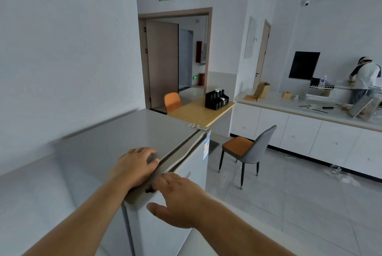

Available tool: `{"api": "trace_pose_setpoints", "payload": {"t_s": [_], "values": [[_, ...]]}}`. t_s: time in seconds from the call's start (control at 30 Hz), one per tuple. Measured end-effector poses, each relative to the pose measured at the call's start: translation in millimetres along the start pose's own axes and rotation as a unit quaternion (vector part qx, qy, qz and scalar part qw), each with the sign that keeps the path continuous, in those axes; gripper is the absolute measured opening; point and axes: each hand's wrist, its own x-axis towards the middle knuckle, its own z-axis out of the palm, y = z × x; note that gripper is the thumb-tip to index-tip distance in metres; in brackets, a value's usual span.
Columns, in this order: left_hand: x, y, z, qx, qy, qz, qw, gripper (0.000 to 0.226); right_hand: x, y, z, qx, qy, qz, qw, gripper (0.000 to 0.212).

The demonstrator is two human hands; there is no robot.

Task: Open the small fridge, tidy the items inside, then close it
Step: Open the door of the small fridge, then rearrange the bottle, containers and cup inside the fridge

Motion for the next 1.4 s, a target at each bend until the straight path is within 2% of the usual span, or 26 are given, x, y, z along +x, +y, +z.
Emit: {"api": "trace_pose_setpoints", "payload": {"t_s": [0.2,0.27,0.33,0.43,0.53,0.67,0.73,0.93,1.2,1.4], "values": [[-0.1,-4.8,1.2,-0.004,0.011,0.002,1.000,0.053,-44.7,26.6,-28.7,0.027,0.064,0.106,0.992,0.031],[0.9,-6.0,3.0,0.004,0.013,0.002,1.000,0.053,-59.6,42.5,-41.6,0.030,0.074,0.167,0.983,0.034],[1.6,-7.0,4.8,0.011,0.014,0.001,1.000,0.052,-68.6,58.1,-52.7,-0.015,0.069,0.228,0.971,0.041],[3.1,-6.6,6.2,0.008,0.017,0.002,1.000,0.049,-81.9,83.6,-63.1,-0.108,0.047,0.301,0.946,0.036],[4.0,-3.8,5.4,0.002,0.013,-0.005,1.000,0.044,-100.9,113.9,-67.0,-0.135,0.053,0.344,0.928,0.032],[2.5,0.5,4.4,-0.009,0.015,-0.015,1.000,0.043,-129.6,154.0,-73.6,-0.139,0.060,0.374,0.915,0.041],[2.1,1.8,4.0,-0.017,0.016,-0.015,1.000,0.042,-142.4,174.0,-79.2,-0.139,0.044,0.389,0.910,0.053],[2.1,0.3,4.5,-0.006,0.016,-0.002,1.000,0.044,-161.9,218.6,-98.3,-0.089,0.016,0.393,0.915,0.079],[-8.9,12.4,1.0,0.060,0.011,0.007,0.998,0.045,-167.5,232.6,-81.9,-0.156,-0.016,0.363,0.919,0.085],[-29.8,15.6,7.7,0.139,-0.009,0.015,0.990,0.060,-170.3,241.8,-78.0,-0.163,-0.006,0.352,0.922,0.083]]}}
